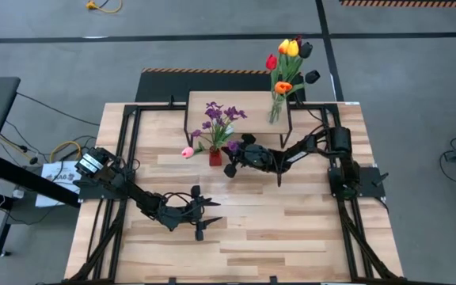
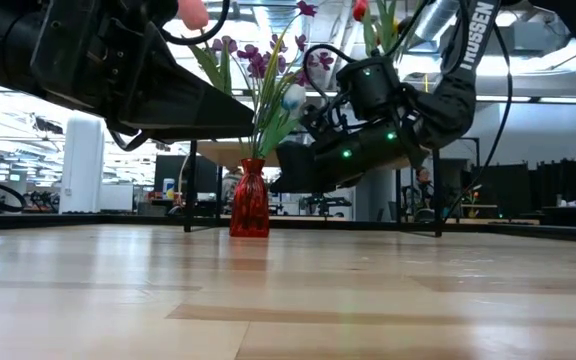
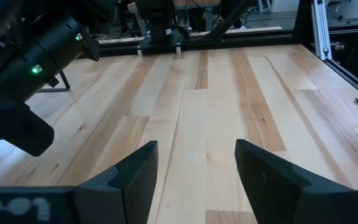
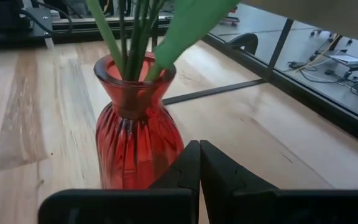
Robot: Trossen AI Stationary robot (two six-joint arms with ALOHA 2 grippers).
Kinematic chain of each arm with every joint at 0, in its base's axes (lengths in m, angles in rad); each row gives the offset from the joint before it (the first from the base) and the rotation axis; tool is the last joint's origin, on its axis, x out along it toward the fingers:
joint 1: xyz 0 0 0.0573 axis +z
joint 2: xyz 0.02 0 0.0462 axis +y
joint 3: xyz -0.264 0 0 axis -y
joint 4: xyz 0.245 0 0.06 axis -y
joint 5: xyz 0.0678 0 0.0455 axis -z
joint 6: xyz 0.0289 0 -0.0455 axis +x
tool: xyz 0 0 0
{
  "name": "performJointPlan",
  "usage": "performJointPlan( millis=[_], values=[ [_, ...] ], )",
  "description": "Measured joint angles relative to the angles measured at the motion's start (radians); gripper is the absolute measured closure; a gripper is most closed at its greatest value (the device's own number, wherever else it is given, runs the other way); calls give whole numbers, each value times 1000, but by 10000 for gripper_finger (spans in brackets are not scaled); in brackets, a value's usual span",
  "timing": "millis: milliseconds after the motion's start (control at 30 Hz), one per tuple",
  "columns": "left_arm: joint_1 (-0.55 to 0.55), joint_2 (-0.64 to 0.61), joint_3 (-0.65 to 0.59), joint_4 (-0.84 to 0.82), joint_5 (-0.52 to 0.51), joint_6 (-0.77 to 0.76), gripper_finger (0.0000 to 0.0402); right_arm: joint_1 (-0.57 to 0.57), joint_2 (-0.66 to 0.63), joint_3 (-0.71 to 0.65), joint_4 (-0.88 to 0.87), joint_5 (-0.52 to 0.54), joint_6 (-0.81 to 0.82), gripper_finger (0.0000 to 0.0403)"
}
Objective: Pick and place flowers into a vace then onto a shelf
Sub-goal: Put the red vase with flowers on the shelf
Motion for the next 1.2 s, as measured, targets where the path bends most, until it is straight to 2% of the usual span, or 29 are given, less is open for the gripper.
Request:
performJointPlan(
  millis=[367,633,967,1200],
  values=[
    [0,0,0,-5,8,-8,198,1,2,10,-3,-2,-13,403],
    [0,0,0,-5,17,-8,198,3,2,11,-10,4,38,403],
    [0,0,0,-5,39,-9,198,68,0,7,-56,142,92,403],
    [-10,0,0,-4,58,-5,198,130,-1,-142,62,199,252,403]
  ],
)
